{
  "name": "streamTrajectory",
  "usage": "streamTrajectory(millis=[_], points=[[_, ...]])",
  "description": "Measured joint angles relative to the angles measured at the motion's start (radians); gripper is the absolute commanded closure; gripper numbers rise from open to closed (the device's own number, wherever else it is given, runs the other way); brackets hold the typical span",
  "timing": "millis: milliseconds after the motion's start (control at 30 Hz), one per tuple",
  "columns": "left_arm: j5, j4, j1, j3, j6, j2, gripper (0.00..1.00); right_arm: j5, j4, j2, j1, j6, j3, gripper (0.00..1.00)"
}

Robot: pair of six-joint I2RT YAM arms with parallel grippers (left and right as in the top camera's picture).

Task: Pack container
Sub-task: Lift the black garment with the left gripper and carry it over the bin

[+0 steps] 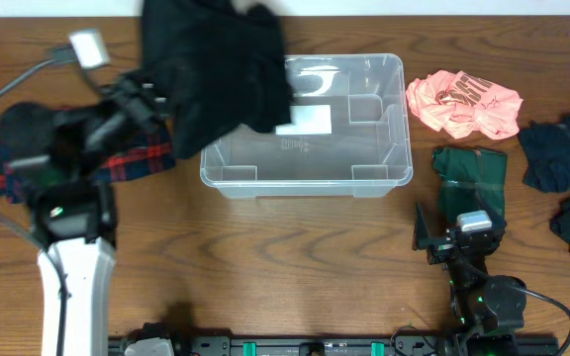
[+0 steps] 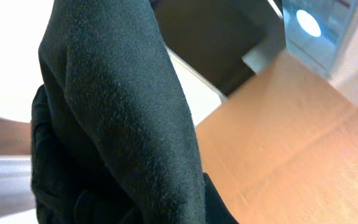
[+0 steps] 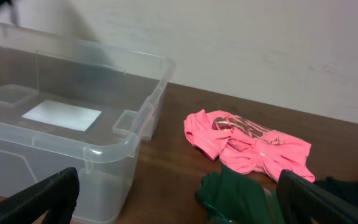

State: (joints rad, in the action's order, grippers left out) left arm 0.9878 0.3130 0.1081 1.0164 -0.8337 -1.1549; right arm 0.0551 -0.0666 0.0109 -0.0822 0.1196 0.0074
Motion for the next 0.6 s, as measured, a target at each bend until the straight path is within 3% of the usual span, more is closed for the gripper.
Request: streamTrajectory(millis=[267,600], points=[[-0.132,-0.003,-0.237,-0.001,0.020,-0.211,0.94,0.000,0.000,0.000,0.000,0.000,0.000,0.01],[-0.317,0.057,-0.383,-0.008,0.017,-0.343,0.94,0.000,0.000,0.000,0.000,0.000,0.000,0.01]])
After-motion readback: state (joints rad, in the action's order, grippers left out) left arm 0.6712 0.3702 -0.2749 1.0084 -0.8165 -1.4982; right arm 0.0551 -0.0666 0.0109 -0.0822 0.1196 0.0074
